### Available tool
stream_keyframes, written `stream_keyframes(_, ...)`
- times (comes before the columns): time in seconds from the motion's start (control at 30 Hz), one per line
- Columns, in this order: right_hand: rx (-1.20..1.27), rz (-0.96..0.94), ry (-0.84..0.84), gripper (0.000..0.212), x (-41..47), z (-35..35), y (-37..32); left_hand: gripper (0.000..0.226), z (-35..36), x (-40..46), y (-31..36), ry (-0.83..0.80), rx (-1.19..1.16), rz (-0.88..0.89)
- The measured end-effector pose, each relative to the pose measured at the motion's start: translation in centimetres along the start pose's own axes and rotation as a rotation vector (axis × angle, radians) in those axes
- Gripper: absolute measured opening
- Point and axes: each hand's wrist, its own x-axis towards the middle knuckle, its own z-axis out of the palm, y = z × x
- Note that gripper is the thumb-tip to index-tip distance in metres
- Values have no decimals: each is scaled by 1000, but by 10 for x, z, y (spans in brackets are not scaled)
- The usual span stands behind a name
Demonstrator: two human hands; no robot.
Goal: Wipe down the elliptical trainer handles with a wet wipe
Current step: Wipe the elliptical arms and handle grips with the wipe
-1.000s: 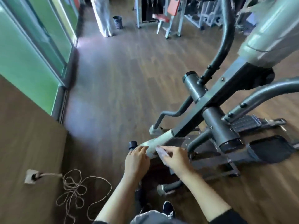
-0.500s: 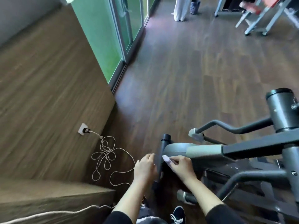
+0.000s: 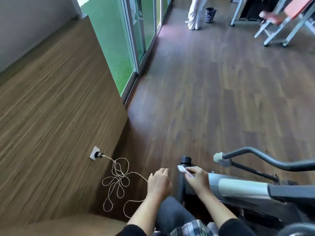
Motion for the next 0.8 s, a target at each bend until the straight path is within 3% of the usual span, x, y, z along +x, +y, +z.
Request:
stream_keyframes(0.23,-14,26,51,19,75,11,-24,42,-34,82,-6,-51,74,90)
stream_keyframes(0.63,58,116,130,9,289,-14,-74,39,-146,285,30,-103,133,188)
stream_keyframes(0.8,150,175,187,43,342,-30,-97,49,-183,356,59,-138,159,293)
